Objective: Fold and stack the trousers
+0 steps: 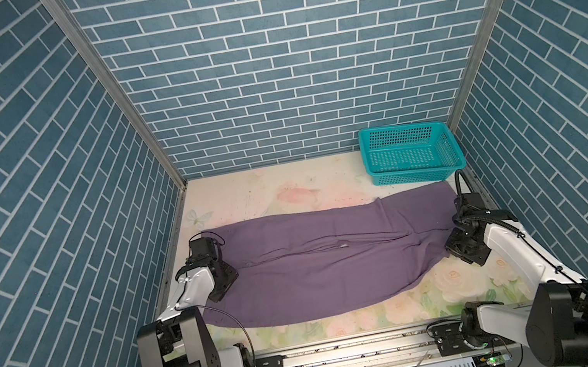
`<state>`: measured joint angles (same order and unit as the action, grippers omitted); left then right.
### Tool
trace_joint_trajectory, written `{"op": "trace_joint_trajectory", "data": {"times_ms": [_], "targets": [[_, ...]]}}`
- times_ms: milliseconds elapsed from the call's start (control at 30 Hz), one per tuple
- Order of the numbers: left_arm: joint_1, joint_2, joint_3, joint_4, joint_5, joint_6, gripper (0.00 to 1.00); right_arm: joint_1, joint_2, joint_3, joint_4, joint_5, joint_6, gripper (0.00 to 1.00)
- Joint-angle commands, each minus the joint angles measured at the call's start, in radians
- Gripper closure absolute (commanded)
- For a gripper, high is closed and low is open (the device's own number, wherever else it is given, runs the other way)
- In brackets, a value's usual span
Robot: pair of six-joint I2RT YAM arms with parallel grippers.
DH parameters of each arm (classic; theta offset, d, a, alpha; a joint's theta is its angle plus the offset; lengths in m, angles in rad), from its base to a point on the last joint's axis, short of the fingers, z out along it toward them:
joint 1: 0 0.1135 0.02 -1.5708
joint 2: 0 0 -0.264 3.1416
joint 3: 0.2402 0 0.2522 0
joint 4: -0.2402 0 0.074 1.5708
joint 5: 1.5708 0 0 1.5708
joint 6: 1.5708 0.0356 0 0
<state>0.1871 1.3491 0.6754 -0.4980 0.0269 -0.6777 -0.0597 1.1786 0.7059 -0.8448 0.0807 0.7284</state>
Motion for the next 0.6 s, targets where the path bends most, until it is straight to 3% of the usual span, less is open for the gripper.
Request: {"op": "trace_joint_trajectory", "data": {"times_ms": [0,133,267,467,567], "targets": [[-0.005,0.020,0.019,-0.004,-0.010,-0.002,0.51,0.003,0.062,-0.025,0.072,-0.056,0.045,0.72],[-0.008,0.029,0.018,-0.003,-0.015,-0.003,0.50,0.003,0.123,-0.013,0.137,-0.049,0.029,0.61],[-0.011,0.042,0.042,-0.006,-0.022,0.001,0.50,0.003,0.181,0.009,0.178,-0.048,0.016,0.58],[-0.015,0.059,0.041,-0.001,-0.028,0.001,0.50,0.003,0.259,0.018,0.254,-0.042,0.031,0.58],[-0.016,0.066,0.038,0.003,-0.028,0.001,0.50,0.004,0.288,0.026,0.294,-0.035,0.041,0.67]]}}
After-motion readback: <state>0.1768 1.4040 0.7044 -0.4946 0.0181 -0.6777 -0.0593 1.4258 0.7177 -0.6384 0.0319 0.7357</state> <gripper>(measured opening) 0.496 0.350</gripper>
